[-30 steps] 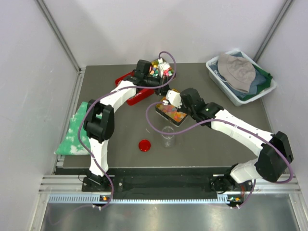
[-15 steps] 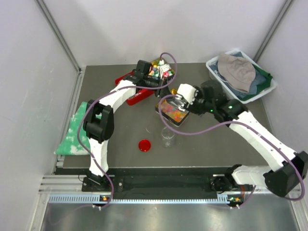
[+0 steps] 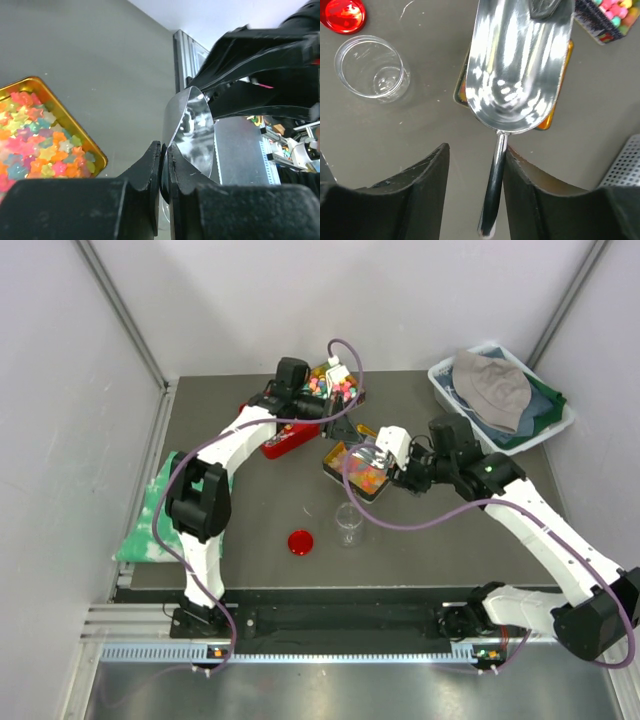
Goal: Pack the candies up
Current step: Pick up the spatula from the center of the board.
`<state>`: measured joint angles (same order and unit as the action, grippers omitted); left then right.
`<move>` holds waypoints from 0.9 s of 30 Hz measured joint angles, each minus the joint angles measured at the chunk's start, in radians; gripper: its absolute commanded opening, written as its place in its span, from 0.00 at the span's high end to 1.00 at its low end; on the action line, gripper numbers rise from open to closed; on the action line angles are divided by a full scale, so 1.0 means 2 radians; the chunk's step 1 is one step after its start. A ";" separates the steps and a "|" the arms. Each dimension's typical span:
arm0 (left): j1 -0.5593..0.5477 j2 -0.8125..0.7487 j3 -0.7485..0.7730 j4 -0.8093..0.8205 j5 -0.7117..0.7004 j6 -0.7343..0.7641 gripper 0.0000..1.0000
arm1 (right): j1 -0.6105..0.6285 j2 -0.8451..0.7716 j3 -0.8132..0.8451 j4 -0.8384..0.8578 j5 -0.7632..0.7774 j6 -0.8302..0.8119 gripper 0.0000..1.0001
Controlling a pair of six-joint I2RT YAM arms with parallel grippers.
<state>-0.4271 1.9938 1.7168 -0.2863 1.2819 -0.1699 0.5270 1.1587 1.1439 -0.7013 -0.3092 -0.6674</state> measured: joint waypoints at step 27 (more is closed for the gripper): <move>0.001 -0.003 -0.022 0.050 0.019 -0.036 1.00 | 0.000 -0.003 -0.013 0.051 -0.001 0.035 0.70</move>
<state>-0.4259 1.9873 1.6733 -0.1856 1.3201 -0.2420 0.5270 1.1530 1.1175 -0.5983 -0.3119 -0.5972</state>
